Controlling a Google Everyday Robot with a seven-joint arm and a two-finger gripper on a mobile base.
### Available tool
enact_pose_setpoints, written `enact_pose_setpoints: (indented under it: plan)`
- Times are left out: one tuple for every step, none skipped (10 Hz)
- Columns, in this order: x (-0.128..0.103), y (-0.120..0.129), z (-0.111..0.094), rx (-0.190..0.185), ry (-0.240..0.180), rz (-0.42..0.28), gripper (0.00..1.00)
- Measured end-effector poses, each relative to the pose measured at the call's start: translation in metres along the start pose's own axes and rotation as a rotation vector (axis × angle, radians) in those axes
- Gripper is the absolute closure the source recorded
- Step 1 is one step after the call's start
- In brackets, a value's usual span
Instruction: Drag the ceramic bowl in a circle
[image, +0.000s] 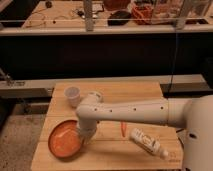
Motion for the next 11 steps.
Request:
enact_pose_setpoints:
  plan:
    - [-0.008,-0.011,-0.001,0.003,0.001,-0.037,1.0]
    - [-0.013,-0.02,-0.002,0.006,0.001,-0.067,1.0]
    - [-0.017,-0.029,-0.001,0.005,0.0,-0.092,1.0]
    - [-0.017,-0.035,0.0,0.003,-0.004,-0.104,1.0]
    - [-0.014,-0.043,0.003,0.004,-0.012,-0.11,1.0]
    - [-0.004,-0.051,0.007,0.004,-0.02,-0.106,1.0]
    - [0.009,-0.056,0.009,0.002,-0.024,-0.096,1.0]
    - [0.02,-0.062,0.01,0.004,-0.027,-0.084,1.0]
    - [0.032,-0.067,0.011,0.008,-0.029,-0.067,1.0]
    - [0.038,-0.067,0.01,0.01,-0.028,-0.053,1.0]
    - [0.043,-0.065,0.009,0.01,-0.028,-0.038,1.0]
